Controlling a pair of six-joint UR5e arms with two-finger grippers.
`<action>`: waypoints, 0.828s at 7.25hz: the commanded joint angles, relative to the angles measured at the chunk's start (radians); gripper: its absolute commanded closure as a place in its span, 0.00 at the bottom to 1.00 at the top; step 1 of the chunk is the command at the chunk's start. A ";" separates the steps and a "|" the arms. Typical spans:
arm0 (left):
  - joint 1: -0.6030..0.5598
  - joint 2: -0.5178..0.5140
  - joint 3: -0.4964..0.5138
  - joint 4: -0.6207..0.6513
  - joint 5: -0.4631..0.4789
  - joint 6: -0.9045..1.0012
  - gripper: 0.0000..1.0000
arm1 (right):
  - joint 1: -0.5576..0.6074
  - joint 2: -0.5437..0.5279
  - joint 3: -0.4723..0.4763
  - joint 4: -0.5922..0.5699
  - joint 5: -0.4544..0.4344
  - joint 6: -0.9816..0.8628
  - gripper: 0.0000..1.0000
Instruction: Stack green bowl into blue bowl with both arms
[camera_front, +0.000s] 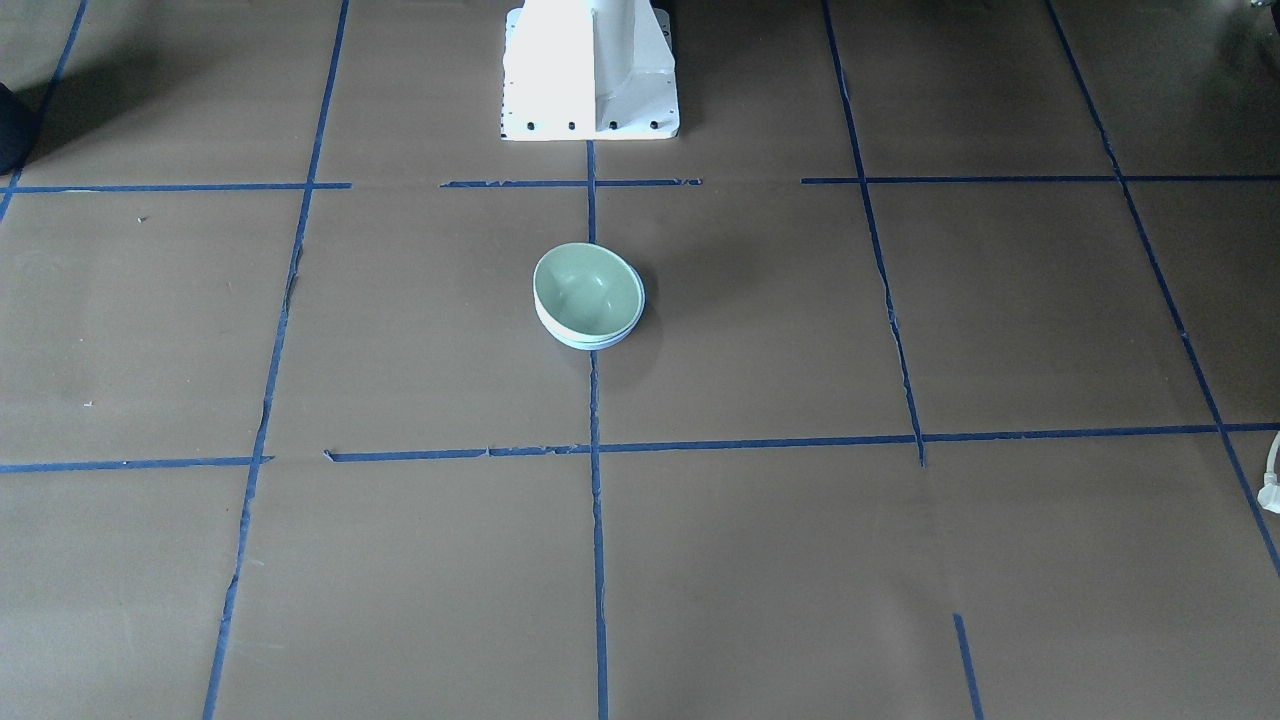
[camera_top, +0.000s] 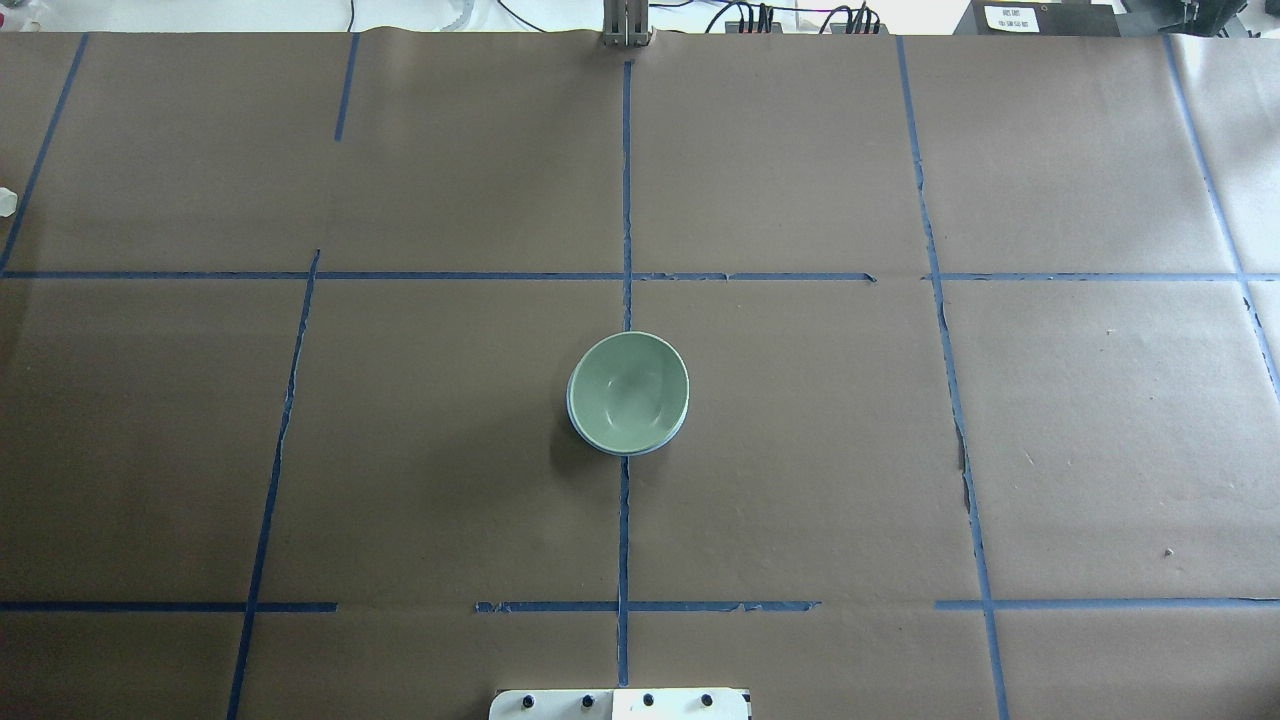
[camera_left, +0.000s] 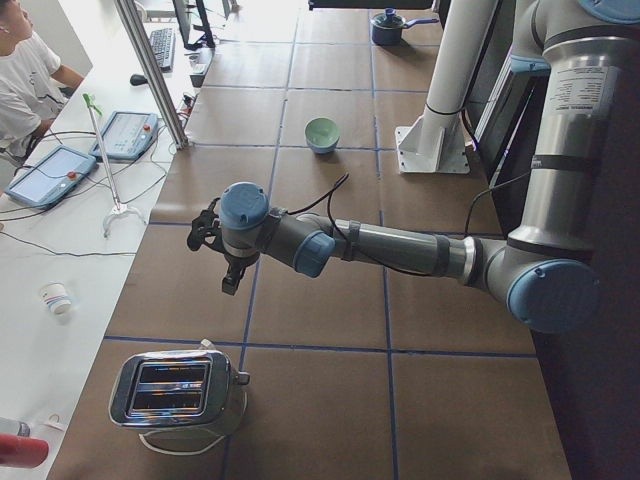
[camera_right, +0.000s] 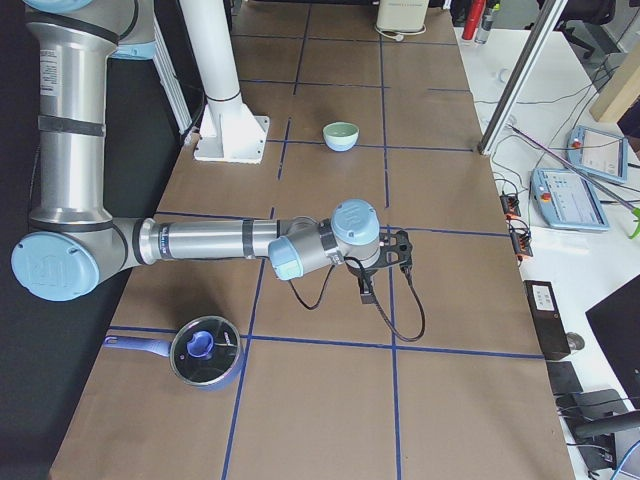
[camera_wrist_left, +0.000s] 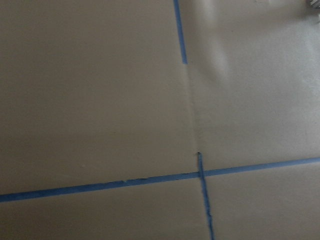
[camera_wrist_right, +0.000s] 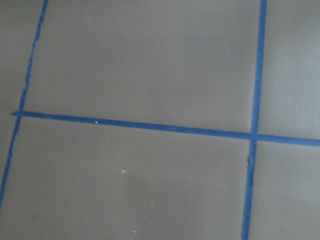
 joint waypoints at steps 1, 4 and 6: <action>-0.067 0.000 0.008 0.246 0.067 0.221 0.01 | 0.060 0.062 0.011 -0.362 -0.027 -0.389 0.00; -0.067 0.113 -0.041 0.325 -0.031 0.212 0.00 | 0.086 0.038 0.054 -0.470 -0.054 -0.450 0.00; -0.066 0.104 -0.057 0.381 -0.039 0.175 0.01 | 0.083 0.004 0.048 -0.430 -0.070 -0.433 0.00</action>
